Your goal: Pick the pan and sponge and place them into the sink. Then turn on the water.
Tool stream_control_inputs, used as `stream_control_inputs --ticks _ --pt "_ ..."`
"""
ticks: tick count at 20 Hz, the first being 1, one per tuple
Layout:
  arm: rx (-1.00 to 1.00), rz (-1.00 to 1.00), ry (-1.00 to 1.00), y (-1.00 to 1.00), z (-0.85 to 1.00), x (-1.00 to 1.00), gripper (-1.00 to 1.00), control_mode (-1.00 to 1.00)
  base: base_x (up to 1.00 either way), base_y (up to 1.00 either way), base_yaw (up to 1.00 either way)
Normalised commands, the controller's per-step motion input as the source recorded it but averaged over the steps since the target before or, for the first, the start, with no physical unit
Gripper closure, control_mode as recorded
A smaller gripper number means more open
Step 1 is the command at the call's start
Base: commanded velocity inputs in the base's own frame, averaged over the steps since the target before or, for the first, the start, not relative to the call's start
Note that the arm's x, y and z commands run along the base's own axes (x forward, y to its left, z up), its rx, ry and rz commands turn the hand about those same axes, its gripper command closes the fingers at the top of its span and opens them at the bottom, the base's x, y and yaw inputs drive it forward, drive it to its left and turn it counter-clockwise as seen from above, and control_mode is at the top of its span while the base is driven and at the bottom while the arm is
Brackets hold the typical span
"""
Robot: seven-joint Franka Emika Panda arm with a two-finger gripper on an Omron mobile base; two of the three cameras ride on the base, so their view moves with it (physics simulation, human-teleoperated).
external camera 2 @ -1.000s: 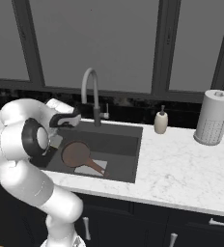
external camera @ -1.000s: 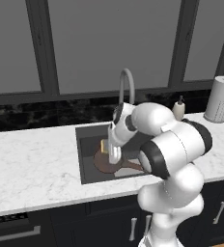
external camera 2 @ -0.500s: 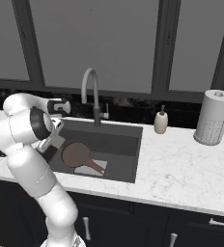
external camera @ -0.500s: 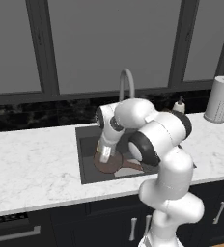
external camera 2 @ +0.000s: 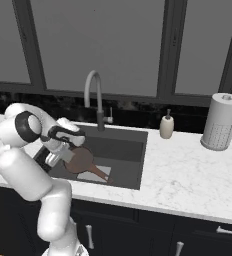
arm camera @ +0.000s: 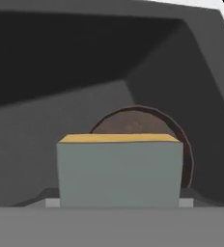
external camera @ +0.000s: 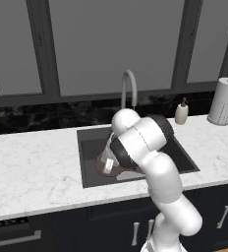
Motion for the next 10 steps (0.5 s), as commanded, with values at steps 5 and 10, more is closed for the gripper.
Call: stream_control_inputs --ticks 5,10 --pt "0.00 -0.02 0.00 0.00 -0.25 0.57 1.00 -1.00 0.00 0.00 0.00" --pt "0.00 0.00 0.13 0.00 -0.32 0.58 1.00 -1.00 0.00 0.00 0.00"
